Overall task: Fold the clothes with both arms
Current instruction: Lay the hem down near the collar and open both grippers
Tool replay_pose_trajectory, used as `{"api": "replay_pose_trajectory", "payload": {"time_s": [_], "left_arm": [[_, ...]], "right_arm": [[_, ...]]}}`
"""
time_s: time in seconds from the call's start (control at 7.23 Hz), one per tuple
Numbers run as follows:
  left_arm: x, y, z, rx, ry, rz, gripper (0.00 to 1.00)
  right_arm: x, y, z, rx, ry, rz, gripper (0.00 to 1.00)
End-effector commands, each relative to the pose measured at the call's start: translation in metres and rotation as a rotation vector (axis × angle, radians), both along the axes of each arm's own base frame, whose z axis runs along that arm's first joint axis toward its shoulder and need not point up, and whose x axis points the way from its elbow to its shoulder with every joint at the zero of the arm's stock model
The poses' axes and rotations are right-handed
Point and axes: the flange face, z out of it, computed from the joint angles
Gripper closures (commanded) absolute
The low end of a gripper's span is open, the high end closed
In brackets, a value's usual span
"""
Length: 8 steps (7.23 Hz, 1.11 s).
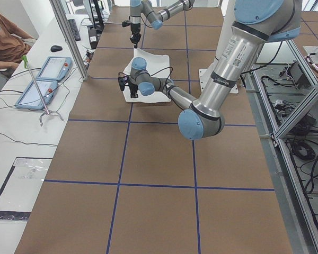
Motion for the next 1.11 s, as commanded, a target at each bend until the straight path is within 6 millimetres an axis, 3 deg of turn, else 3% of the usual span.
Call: {"api": "replay_pose_trajectory", "payload": {"time_s": [0.0, 0.28, 0.41, 0.55, 0.69, 0.83, 0.97], "left_arm": [[0.0, 0.001, -0.007, 0.002, 0.009, 0.002, 1.0], [-0.001, 0.002, -0.016, 0.008, 0.018, 0.0, 1.0], [-0.002, 0.002, -0.017, 0.01, 0.02, -0.002, 1.0], [-0.002, 0.002, -0.017, 0.011, 0.021, -0.005, 0.63], [-0.002, 0.002, -0.016, 0.012, 0.018, -0.007, 0.23], [-0.005, 0.002, -0.02, 0.018, 0.023, -0.012, 0.01], [-0.007, 0.003, -0.021, 0.02, 0.025, -0.013, 0.01]], "right_arm": [[-0.005, -0.002, -0.01, 0.01, -0.007, -0.001, 1.0], [-0.007, 0.002, -0.015, 0.02, -0.014, -0.009, 1.0], [-0.009, 0.003, -0.015, 0.022, -0.015, -0.013, 0.88], [-0.017, 0.008, -0.012, 0.017, -0.01, -0.022, 0.24], [-0.023, 0.011, -0.01, 0.02, -0.002, -0.021, 0.0], [-0.021, 0.01, -0.005, 0.019, 0.006, -0.018, 0.0], [-0.019, 0.009, -0.004, 0.039, 0.008, -0.028, 0.0]]}}
